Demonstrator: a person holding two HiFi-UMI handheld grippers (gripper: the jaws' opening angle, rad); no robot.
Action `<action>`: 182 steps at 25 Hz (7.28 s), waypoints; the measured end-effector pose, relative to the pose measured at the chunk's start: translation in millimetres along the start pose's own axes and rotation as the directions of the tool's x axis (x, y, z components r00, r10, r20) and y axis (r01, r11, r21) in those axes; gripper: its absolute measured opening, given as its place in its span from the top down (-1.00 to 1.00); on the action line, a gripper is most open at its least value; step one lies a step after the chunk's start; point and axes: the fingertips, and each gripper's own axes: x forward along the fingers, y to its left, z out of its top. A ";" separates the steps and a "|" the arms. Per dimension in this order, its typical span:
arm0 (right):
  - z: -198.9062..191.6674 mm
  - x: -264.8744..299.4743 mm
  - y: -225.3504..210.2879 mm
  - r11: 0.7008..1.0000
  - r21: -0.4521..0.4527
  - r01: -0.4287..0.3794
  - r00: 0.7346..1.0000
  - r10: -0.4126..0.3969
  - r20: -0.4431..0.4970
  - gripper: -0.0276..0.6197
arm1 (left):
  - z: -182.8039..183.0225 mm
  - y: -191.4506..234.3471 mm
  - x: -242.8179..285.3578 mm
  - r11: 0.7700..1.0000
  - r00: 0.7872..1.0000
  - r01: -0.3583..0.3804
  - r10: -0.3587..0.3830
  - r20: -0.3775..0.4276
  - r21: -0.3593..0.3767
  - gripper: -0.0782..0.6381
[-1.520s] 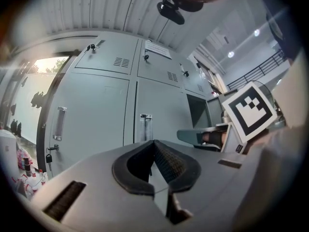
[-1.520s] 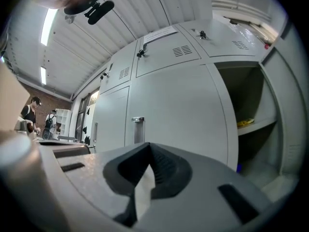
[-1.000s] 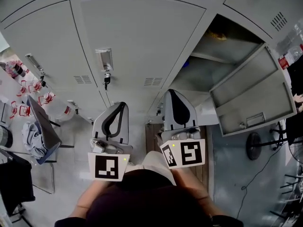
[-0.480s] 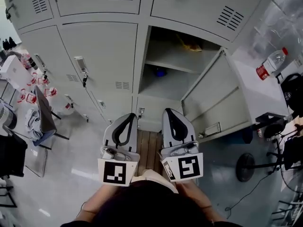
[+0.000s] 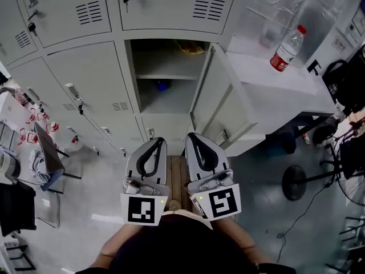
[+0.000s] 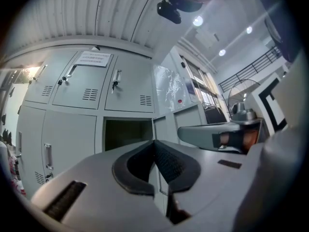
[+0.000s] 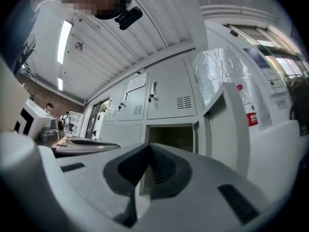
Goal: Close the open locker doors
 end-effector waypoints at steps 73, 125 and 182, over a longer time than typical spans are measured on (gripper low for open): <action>-121.2 -37.0 -33.9 0.774 0.261 -0.577 0.799 0.601 -0.014 0.48 | -35.0 -69.2 -10.8 1.000 0.996 -0.001 0.002 -0.094 0.013 0.78; -142.0 134.0 63.0 0.876 0.223 -0.427 0.890 0.450 -0.066 0.61 | -55.6 109.7 23.2 0.998 0.997 -0.053 0.052 -0.059 -0.024 0.78; -158.0 232.3 46.0 0.958 0.150 -0.243 0.962 0.258 -0.090 0.76 | -90.7 176.7 71.2 0.996 0.994 -0.062 0.056 -0.097 -0.060 0.78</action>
